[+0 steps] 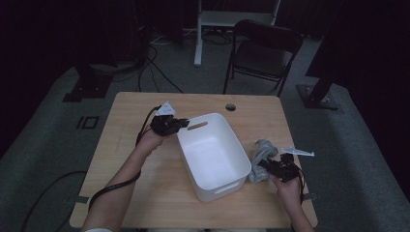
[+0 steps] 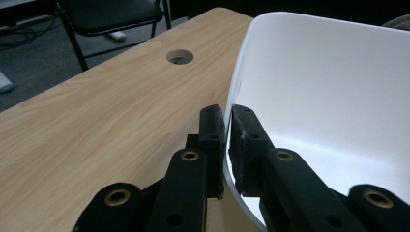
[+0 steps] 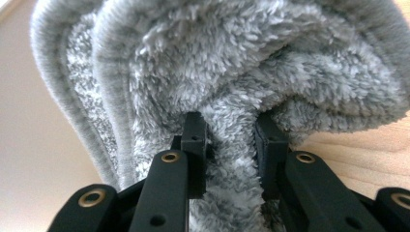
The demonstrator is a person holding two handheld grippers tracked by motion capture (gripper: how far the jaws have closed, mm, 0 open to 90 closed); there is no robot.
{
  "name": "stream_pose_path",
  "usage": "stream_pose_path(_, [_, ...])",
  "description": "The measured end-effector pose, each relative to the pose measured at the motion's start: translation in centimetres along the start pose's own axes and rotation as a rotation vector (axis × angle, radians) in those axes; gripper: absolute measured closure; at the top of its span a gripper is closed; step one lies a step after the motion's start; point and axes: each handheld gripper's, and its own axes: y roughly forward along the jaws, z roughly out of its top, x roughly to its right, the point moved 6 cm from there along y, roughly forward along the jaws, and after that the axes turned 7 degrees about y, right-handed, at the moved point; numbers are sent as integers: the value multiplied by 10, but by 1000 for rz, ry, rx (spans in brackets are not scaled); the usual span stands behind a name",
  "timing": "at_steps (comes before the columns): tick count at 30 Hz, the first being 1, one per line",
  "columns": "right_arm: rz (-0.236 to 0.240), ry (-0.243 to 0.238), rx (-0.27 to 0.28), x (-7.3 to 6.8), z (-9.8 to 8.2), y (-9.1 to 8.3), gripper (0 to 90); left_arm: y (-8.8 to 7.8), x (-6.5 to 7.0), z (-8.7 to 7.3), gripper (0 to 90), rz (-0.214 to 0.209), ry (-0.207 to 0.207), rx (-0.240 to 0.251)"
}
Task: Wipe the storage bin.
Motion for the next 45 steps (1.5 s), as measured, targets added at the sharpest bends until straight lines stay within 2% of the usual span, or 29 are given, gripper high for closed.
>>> stream_pose_path(1, [0, 2, 1, 0, 0, 0, 717, 0, 0, 1, 835, 3, 0, 1])
stream_pose_path(3, [4, 1, -1, -1, 0, 1, 716, 1, -1, 3, 771, 6, -3, 2])
stream_pose_path(6, [2, 0, -3, -2, 0, 2, 717, 5, -2, 7, 771, -11, -9, -7])
stream_pose_path(9, [1, -2, -1, -1, -1, 1, 717, 9, -1, 9, 773, -8, 8, -30])
stream_pose_path(14, [-1, 7, -2, 2, -1, 0, 716, 8, -1, 10, 813, -3, 19, -40])
stream_pose_path(20, [-5, 1, 0, 1, 0, 0, 717, -1, -2, 3, 854, 24, -12, -31])
stream_pose_path(25, [-3, 3, -2, 0, -1, 1, 717, -10, -2, -2, 872, 56, -68, -24])
stream_pose_path(27, [-2, -1, -4, -1, -1, 2, 717, -10, -2, -2, 867, 66, -63, -12])
stream_pose_path(28, [-1, -1, -5, -1, -1, 2, 717, -9, -1, -2, 842, 62, -65, -13])
stream_pose_path(29, [-1, 0, -6, -2, -1, 2, 717, -7, -2, -1, 780, 69, -62, -11])
stream_pose_path(30, [0, -1, -5, -2, -1, 2, 717, -5, -2, 0, 766, 66, -70, -18])
stream_pose_path(32, [1, -3, -6, -3, -1, 2, 716, -3, -4, 3, 767, 77, -60, -29])
stream_pose_path(38, [-1, 6, -2, 1, -1, 0, 716, 2, -7, 3, 812, 46, -59, -62])
stream_pose_path(40, [-2, 8, -1, 2, -1, 0, 716, 2, -4, 3, 869, 60, -51, -55])
stream_pose_path(42, [0, 8, 0, 2, -1, 0, 717, 2, -4, 2, 874, 66, -51, -50])
stream_pose_path(43, [-1, 6, -1, 1, -1, 0, 717, 0, -4, 0, 875, 76, -72, -40])
stream_pose_path(45, [-1, 5, 0, 1, 0, 0, 716, -4, -3, -2, 876, 97, -89, -34])
